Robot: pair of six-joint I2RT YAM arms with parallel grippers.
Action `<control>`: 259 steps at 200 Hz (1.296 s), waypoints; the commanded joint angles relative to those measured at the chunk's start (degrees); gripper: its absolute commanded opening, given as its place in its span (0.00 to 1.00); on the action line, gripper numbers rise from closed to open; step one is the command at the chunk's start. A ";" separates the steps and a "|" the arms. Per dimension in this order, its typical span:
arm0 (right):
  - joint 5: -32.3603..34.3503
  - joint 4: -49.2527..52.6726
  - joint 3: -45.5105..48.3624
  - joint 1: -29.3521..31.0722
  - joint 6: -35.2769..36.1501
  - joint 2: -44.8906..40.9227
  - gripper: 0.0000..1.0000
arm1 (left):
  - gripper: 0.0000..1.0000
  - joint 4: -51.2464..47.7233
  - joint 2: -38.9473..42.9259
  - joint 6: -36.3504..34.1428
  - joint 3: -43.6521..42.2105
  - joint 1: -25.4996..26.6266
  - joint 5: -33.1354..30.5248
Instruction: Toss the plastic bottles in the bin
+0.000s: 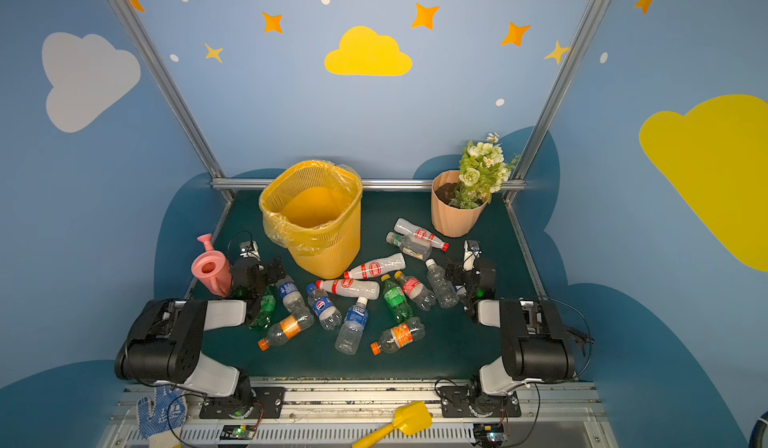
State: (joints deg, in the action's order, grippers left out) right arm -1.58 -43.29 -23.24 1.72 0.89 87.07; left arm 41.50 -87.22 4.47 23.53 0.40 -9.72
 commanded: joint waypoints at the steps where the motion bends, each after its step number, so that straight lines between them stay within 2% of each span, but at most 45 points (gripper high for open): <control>1: -0.35 -0.40 -0.81 -0.12 -0.33 -0.53 0.97 | 1.00 -0.10 0.33 -0.69 0.94 0.03 -0.57; 116: -0.33 -0.52 -0.60 -0.11 -0.36 -0.67 0.97 | 1.00 -0.11 0.99 -0.01 0.96 -0.01 -1.03; 127: -0.46 -0.68 -0.57 -0.09 -0.33 -0.72 0.97 | 1.00 -5.32 3.37 0.54 3.18 -0.12 -1.77; 148: 0.10 -0.84 -0.76 -0.12 -0.91 -0.92 0.97 | 1.00 -22.96 9.25 2.51 9.43 -0.73 -3.03; 159: 1.59 3.09 -2.74 -0.09 -1.80 -2.31 0.97 | 1.00 -25.44 13.03 3.17 9.32 -0.75 -4.26; 176: 3.44 19.65 -9.02 -0.13 -3.62 -5.94 0.97 | 1.00 -24.99 20.80 5.19 7.04 -0.74 -7.27; 195: -0.33 30.07 -14.11 0.17 -4.03 -8.63 0.97 | 1.00 -26.58 27.93 6.35 6.74 -0.76 -7.90; 212: -3.52 35.19 -17.49 1.03 -4.95 -10.70 0.97 | 1.00 -31.25 31.52 6.58 9.32 -0.75 -6.99; 259: -4.13 41.05 -21.41 4.44 -7.47 -14.06 0.97 | 1.00 -40.39 38.34 7.70 14.76 -0.21 -4.21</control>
State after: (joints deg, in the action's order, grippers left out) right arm -4.12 -9.91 -43.31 4.86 -4.54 74.08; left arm 7.73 -52.51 11.40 36.10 -0.10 -15.62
